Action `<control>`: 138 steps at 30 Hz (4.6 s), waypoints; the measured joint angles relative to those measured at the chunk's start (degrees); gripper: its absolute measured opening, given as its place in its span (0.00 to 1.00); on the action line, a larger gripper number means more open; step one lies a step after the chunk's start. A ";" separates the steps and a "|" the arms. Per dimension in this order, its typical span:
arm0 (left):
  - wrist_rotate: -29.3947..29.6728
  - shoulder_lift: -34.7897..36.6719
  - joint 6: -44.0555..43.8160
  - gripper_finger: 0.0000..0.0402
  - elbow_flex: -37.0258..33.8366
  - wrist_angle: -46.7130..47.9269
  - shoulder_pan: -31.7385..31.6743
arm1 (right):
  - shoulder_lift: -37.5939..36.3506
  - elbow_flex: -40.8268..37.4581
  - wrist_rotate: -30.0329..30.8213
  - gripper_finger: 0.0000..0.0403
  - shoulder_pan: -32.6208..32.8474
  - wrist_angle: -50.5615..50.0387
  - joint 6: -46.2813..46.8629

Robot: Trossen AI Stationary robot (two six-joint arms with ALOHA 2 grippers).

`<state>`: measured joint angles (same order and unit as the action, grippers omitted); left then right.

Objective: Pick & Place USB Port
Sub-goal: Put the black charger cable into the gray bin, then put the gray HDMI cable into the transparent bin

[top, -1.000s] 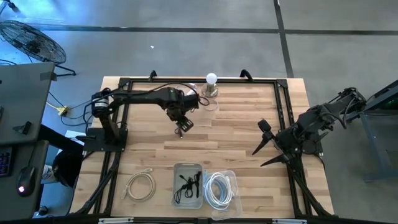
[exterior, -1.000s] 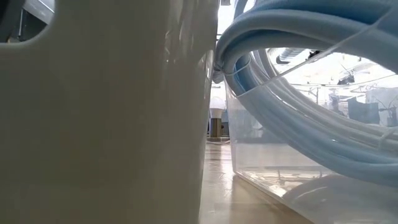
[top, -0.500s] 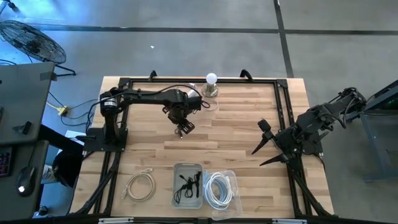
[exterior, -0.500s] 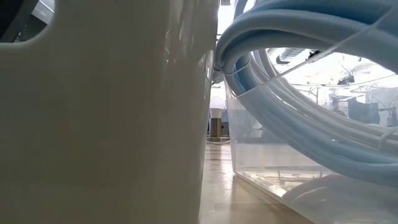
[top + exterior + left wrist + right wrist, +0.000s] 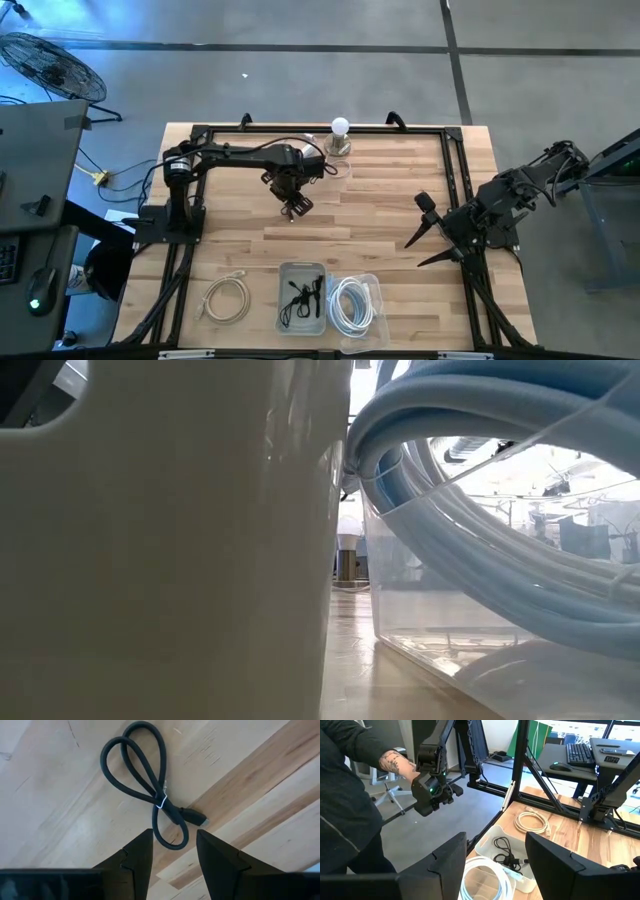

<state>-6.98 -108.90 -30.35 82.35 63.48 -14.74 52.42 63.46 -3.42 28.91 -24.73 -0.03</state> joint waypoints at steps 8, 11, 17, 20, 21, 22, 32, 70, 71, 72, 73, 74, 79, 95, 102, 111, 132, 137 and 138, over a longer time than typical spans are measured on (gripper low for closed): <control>0.10 0.00 0.09 0.37 -0.19 -0.55 0.00 | 0.00 0.00 0.00 0.49 0.00 0.00 0.00; -0.66 0.00 0.09 0.37 -2.28 -2.80 0.00 | 0.00 0.00 0.00 0.49 0.00 0.00 0.00; -1.47 0.00 -0.73 0.37 -5.82 -4.09 0.13 | 0.00 0.00 0.00 0.49 0.00 -0.33 -0.02; -1.52 0.00 -0.96 0.37 -6.83 -6.43 0.13 | 0.00 0.00 0.00 0.49 0.00 -0.35 -0.04; -1.54 0.00 -0.98 0.37 -7.14 -7.28 0.13 | 0.00 0.00 0.00 0.49 0.00 -0.35 -0.06; -1.53 0.00 -0.98 0.37 -7.38 -8.11 0.15 | 0.00 0.00 0.00 0.49 0.00 -0.35 -0.06; -2.61 0.11 -0.94 0.33 -9.66 -12.60 0.07 | 0.00 0.00 0.00 0.49 0.00 -0.33 -0.06; 5.98 6.71 -0.77 0.00 15.86 14.39 15.67 | 0.00 0.00 1.07 0.49 0.02 0.31 1.51; 6.39 7.20 -2.82 0.00 17.98 15.67 17.42 | 0.00 0.00 0.88 0.49 0.02 0.19 1.51; 6.83 7.47 -4.84 0.00 19.80 17.96 19.39 | 0.00 0.00 0.67 0.49 0.02 0.14 1.52; 7.14 7.83 -6.93 0.00 21.42 18.68 21.58 | 0.00 0.00 0.39 0.49 0.02 0.18 1.52; 7.14 7.89 -9.45 0.00 23.29 17.91 23.60 | 0.00 0.00 -0.04 0.49 0.02 0.20 1.53; 6.47 7.88 -24.64 0.00 27.16 18.37 33.63 | 0.00 0.00 -1.57 0.49 0.03 0.58 1.53; 10.73 -3.12 -46.47 0.00 26.99 -0.10 48.00 | 0.00 0.00 -2.15 0.49 4.50 3.61 0.07; 7.78 -6.57 -49.49 0.00 26.93 3.16 47.76 | 0.00 0.00 -1.12 0.49 7.96 4.89 1.47; 5.43 -8.00 -50.88 0.00 26.93 3.13 47.34 | 0.00 0.00 2.07 0.49 12.41 5.30 1.51; 5.50 -7.93 -49.15 0.38 26.95 11.45 46.84 | 0.00 0.00 5.01 0.49 16.35 4.30 1.27; -0.45 -7.91 -48.14 0.39 29.58 18.04 46.14 | 0.00 0.00 5.01 0.49 16.31 3.97 1.23; -1.52 -7.89 -47.82 0.39 30.37 19.50 46.25 | 0.00 0.00 4.99 0.49 16.31 3.92 1.19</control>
<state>-8.50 -116.79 -78.17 112.72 82.98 31.51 52.42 63.46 1.57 45.21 -20.81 1.16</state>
